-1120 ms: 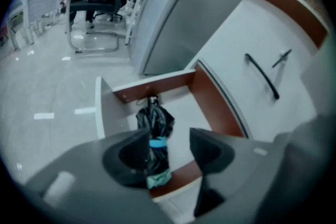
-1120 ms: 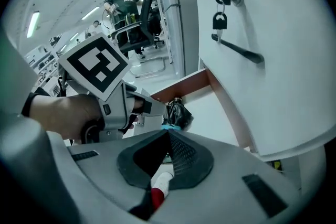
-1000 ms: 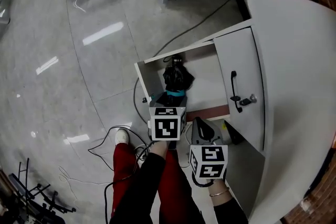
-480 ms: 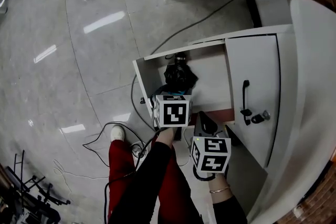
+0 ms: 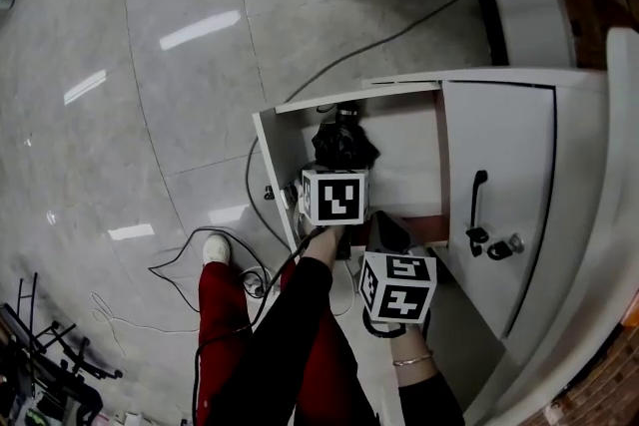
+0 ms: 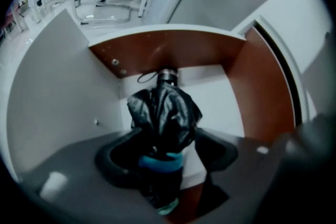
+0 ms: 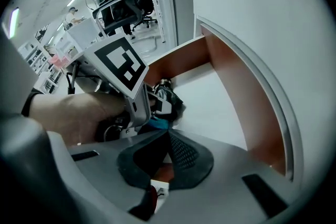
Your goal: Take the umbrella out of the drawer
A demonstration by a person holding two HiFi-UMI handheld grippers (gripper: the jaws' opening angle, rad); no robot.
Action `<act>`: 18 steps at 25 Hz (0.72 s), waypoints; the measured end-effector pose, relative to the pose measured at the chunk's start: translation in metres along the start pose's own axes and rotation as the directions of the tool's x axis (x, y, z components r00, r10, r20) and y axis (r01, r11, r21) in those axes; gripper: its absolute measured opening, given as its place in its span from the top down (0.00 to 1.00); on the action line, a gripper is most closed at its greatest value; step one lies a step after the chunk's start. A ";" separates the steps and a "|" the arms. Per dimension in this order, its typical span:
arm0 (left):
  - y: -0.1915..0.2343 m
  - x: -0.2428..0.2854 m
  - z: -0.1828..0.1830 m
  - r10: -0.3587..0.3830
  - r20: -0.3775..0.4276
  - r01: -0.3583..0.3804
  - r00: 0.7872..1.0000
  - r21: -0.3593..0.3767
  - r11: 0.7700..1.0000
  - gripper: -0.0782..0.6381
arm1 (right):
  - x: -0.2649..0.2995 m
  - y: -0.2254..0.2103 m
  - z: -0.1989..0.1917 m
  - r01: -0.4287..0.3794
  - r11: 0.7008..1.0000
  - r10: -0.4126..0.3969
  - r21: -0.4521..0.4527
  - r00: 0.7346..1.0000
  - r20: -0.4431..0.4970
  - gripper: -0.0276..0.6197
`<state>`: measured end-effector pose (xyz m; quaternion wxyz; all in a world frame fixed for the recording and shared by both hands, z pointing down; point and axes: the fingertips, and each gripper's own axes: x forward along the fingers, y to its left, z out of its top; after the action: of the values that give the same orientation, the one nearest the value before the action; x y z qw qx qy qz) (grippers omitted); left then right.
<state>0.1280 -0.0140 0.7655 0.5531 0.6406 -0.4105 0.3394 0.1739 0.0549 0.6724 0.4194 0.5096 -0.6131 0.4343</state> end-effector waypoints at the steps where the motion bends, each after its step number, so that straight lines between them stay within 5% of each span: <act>1: 0.001 0.002 0.000 0.006 -0.003 -0.006 1.000 -0.002 1.000 0.47 | 0.001 0.000 -0.001 0.000 1.000 0.000 -0.001 1.000 -0.005 0.96; 18: 0.019 0.034 -0.004 0.066 -0.084 -0.070 0.994 -0.041 0.997 0.47 | 0.019 0.000 -0.007 -0.003 1.000 0.001 -0.025 0.998 -0.064 0.96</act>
<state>0.1258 -0.0159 0.8046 0.5716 0.5995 -0.4161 0.3751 0.1723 0.0566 0.6925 0.4446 0.4895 -0.6052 0.4432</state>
